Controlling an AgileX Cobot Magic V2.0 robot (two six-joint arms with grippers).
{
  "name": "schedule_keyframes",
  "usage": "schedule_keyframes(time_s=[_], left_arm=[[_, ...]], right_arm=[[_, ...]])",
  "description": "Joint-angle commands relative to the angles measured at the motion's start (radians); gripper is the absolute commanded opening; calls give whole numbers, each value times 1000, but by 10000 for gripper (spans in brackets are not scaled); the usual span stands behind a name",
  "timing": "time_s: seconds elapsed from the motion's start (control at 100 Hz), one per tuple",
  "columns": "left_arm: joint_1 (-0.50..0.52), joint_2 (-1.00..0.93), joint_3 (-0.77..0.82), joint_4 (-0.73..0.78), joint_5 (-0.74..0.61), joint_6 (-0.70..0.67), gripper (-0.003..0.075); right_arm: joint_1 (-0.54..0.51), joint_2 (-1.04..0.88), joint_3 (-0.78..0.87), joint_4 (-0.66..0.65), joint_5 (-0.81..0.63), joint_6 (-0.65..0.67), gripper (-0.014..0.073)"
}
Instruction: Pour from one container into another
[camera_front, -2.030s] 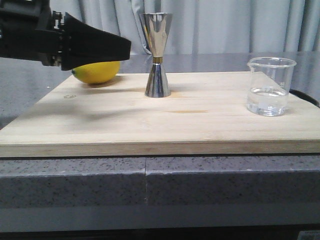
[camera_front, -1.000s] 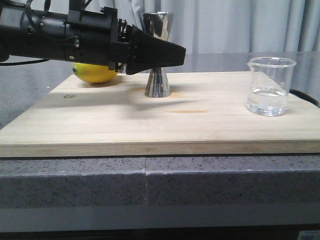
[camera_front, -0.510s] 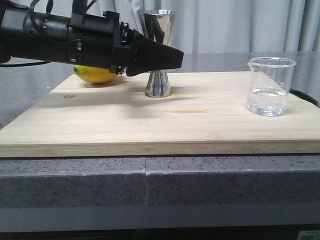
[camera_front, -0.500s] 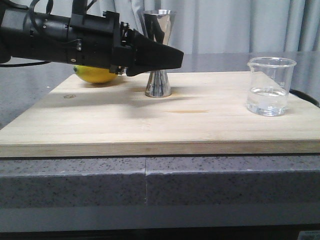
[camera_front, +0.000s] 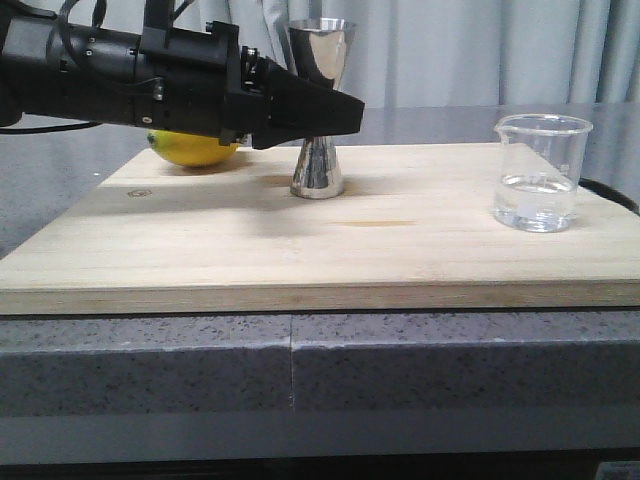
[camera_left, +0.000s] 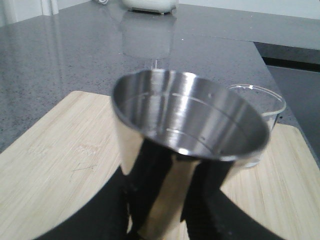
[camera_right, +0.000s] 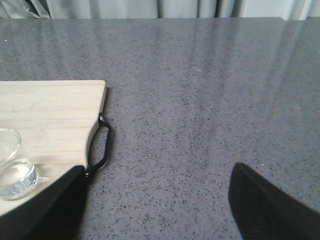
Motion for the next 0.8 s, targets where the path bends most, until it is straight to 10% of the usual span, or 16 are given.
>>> schedule_keyframes(time_s=[0.0,0.79], left_arm=[[-8,-44,-28,-81,114,-11,216],[-7,-129,-28,-81,145,-113,216]], right_arm=[[-6,17,-36,-1,-77,-8,535],[-6,17,-36,-1,-75,-8,535]])
